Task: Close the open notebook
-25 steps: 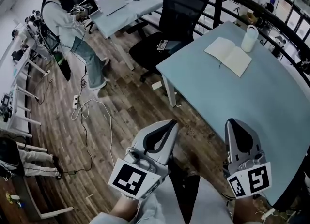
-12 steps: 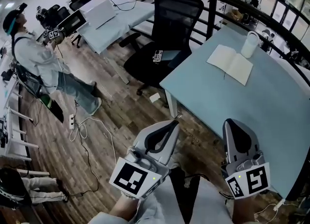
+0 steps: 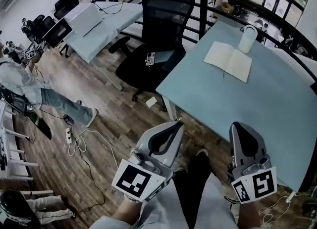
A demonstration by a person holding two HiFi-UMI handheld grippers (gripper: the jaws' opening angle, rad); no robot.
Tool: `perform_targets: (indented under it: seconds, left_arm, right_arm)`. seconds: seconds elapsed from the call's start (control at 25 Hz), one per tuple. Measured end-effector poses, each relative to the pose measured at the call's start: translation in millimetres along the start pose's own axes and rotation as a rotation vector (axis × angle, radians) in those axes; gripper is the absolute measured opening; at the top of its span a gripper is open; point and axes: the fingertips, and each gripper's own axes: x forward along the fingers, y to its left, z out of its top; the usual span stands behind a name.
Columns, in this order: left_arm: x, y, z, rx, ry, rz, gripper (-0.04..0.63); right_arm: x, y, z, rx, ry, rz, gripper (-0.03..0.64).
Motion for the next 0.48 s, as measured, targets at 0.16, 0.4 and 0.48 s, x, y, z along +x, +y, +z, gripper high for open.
perform_targets:
  seconds: [0.16,0.4,0.48]
  left_arm:
    - [20,1,-2,0.001,0.008,-0.033,0.003]
    - [68,5,-5,-0.004,0.031,-0.055,0.003]
    - [90,7,-1,0.008,0.02,-0.058,0.003]
  right_arm:
    - [9,-17,-5,0.008,0.004,-0.021,0.002]
    - [38,-55,-5,0.019,-0.027,-0.018,0.002]
    - [48,-69,-4,0.031,-0.033,-0.013,0.002]
